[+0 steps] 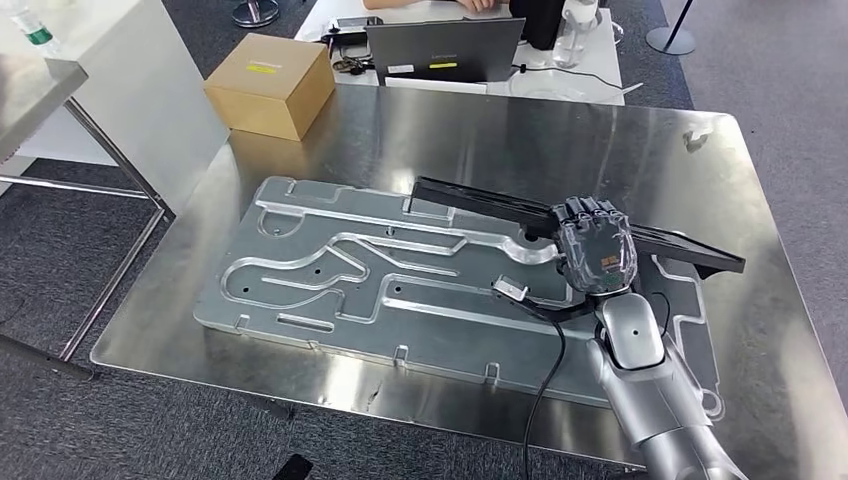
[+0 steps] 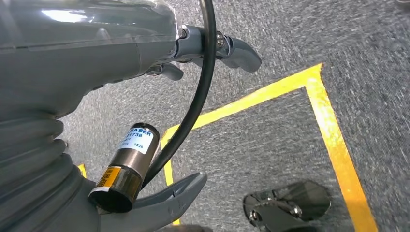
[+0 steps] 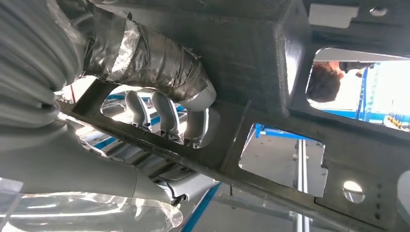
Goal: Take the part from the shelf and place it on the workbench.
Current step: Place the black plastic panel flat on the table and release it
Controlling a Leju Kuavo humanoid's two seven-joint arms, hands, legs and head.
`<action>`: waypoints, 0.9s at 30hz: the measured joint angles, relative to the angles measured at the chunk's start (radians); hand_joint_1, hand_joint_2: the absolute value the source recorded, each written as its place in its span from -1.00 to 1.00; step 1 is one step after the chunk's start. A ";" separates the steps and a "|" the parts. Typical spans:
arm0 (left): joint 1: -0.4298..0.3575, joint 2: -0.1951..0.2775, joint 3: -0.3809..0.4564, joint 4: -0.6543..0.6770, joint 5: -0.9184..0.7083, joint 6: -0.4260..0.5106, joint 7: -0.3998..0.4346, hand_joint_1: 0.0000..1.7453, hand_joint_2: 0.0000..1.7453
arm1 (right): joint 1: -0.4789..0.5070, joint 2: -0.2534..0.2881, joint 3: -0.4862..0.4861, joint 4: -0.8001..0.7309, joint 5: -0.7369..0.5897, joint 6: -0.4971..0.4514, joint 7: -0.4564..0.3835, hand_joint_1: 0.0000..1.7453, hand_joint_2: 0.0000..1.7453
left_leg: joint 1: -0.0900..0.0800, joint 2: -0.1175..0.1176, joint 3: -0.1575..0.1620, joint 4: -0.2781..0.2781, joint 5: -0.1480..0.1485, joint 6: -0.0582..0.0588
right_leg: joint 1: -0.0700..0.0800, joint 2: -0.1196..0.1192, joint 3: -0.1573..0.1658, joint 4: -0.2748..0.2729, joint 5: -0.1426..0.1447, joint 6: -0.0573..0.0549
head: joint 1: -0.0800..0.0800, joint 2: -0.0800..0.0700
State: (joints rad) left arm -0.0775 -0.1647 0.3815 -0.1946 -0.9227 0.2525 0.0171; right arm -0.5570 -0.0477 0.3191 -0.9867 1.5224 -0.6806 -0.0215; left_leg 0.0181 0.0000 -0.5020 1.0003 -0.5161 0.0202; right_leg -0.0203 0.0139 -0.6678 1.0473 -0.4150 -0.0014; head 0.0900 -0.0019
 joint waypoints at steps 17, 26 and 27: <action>0.001 0.000 0.010 0.000 0.002 0.015 0.010 -1.00 -1.00 | 0.005 0.000 0.000 0.015 -0.028 0.000 -0.031 -1.00 -1.00 | 0.002 0.001 0.006 -0.011 -0.004 -0.030 | 0.004 -0.001 0.010 0.000 0.000 -0.004 | 0.000 0.000; 0.001 0.000 0.020 0.000 0.002 0.004 0.010 -1.00 -1.00 | -0.007 0.000 0.000 0.045 -0.043 0.000 -0.058 -1.00 -1.00 | 0.002 0.001 0.006 -0.008 -0.005 -0.030 | 0.003 -0.001 0.012 -0.003 0.000 -0.003 | 0.000 0.000; 0.001 0.000 0.022 0.000 0.001 0.002 0.010 -1.00 -1.00 | -0.009 0.000 0.000 0.049 -0.047 0.000 -0.063 -1.00 -1.00 | 0.002 0.001 0.006 -0.008 -0.005 -0.030 | 0.003 -0.001 0.012 -0.003 0.000 -0.003 | 0.000 0.000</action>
State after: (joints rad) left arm -0.0767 -0.1648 0.4034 -0.1946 -0.9215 0.2548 0.0267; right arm -0.5658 -0.0473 0.3189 -0.9374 1.4753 -0.6806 -0.0841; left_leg 0.0202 0.0011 -0.4958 0.9919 -0.5209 -0.0097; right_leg -0.0172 0.0125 -0.6555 1.0443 -0.4146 -0.0039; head 0.0904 -0.0019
